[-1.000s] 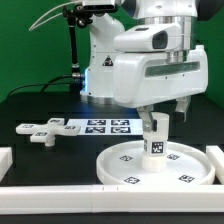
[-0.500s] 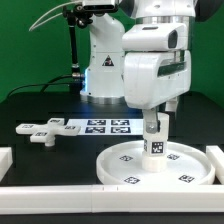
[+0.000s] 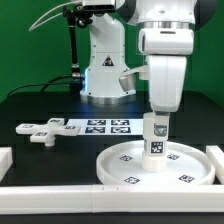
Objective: Assemble round table
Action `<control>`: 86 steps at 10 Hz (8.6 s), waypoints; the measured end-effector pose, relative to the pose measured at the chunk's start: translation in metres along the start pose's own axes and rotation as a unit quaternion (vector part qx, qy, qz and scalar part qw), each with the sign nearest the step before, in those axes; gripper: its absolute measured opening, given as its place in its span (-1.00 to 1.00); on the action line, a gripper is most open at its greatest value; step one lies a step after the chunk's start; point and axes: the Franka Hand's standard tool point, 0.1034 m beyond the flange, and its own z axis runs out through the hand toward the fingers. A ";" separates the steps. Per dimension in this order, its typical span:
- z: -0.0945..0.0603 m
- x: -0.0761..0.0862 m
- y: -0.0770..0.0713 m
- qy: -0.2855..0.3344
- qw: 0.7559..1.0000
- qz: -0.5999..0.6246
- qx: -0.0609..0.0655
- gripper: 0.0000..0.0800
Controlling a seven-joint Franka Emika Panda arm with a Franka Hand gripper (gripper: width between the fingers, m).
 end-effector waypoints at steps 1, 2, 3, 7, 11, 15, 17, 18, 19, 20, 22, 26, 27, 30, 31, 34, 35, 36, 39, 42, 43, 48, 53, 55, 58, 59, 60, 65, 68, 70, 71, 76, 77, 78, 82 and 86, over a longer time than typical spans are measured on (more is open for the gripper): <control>0.000 -0.001 0.000 -0.004 0.999 -0.037 0.000 0.62; 0.001 -0.002 0.000 -0.006 0.998 -0.067 0.000 0.62; 0.001 -0.002 0.000 -0.009 0.995 -0.096 -0.001 0.62; 0.001 -0.003 -0.001 -0.011 0.995 -0.095 0.001 0.34; 0.002 -0.003 -0.002 -0.011 0.996 -0.087 0.002 0.02; 0.003 0.002 -0.010 -0.025 0.994 0.098 0.028 0.02; 0.003 0.003 -0.013 -0.043 0.971 0.230 0.046 0.02; 0.002 0.003 -0.013 -0.048 0.961 0.267 0.049 0.02; 0.003 0.002 -0.013 -0.048 0.961 0.269 0.049 0.02; 0.003 0.003 -0.013 -0.049 0.947 0.313 0.048 0.02; 0.003 0.003 -0.013 -0.050 0.931 0.358 0.046 0.02; 0.003 0.001 -0.015 -0.042 0.830 0.553 0.058 0.02; 0.003 0.001 -0.015 -0.043 0.807 0.586 0.059 0.02; 0.004 0.000 -0.016 -0.043 0.679 0.730 0.065 0.02; 0.004 0.000 -0.016 -0.046 0.641 0.763 0.063 0.02; 0.004 0.000 -0.016 -0.050 0.576 0.814 0.062 0.02; 0.004 0.000 -0.016 -0.051 0.557 0.827 0.061 0.02; 0.004 0.000 -0.016 -0.052 0.540 0.838 0.061 0.02; 0.004 -0.001 -0.018 -0.043 0.357 0.929 0.088 0.02; 0.004 -0.001 -0.017 -0.039 0.186 0.975 0.114 0.02; 0.004 -0.001 -0.017 -0.042 0.166 0.979 0.113 0.02; 0.004 0.000 -0.017 -0.051 0.051 0.991 0.111 0.02; 0.005 -0.003 -0.010 -0.025 -0.225 0.966 0.124 0.02; 0.004 -0.003 -0.008 -0.016 -0.315 0.940 0.129 0.02; 0.004 -0.002 -0.007 -0.016 -0.359 0.924 0.134 0.48; 0.004 -0.001 -0.008 -0.015 -0.357 0.924 0.134 0.48; 0.004 -0.001 -0.008 -0.016 -0.354 0.925 0.134 0.59; -0.004 0.005 -0.001 -0.049 -0.111 0.980 0.157 0.62; -0.004 0.006 -0.002 -0.034 0.012 0.986 0.161 0.62; -0.011 0.017 -0.001 -0.049 0.173 0.973 0.148 0.62; -0.013 0.026 -0.002 -0.052 0.212 0.965 0.144 0.62; -0.012 0.032 -0.004 -0.055 0.222 0.963 0.144 0.62; -0.013 0.034 -0.007 -0.064 0.256 0.954 0.145 0.62; -0.014 0.036 -0.010 -0.062 0.302 0.940 0.147 0.62; -0.016 0.035 -0.023 -0.064 0.377 0.910 0.160 0.62; -0.014 0.032 -0.024 -0.046 0.485 0.857 0.165 0.62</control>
Offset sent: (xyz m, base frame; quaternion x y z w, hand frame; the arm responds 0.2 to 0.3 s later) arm -0.0013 0.0063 0.0010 -0.0019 0.0055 -0.1806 0.9835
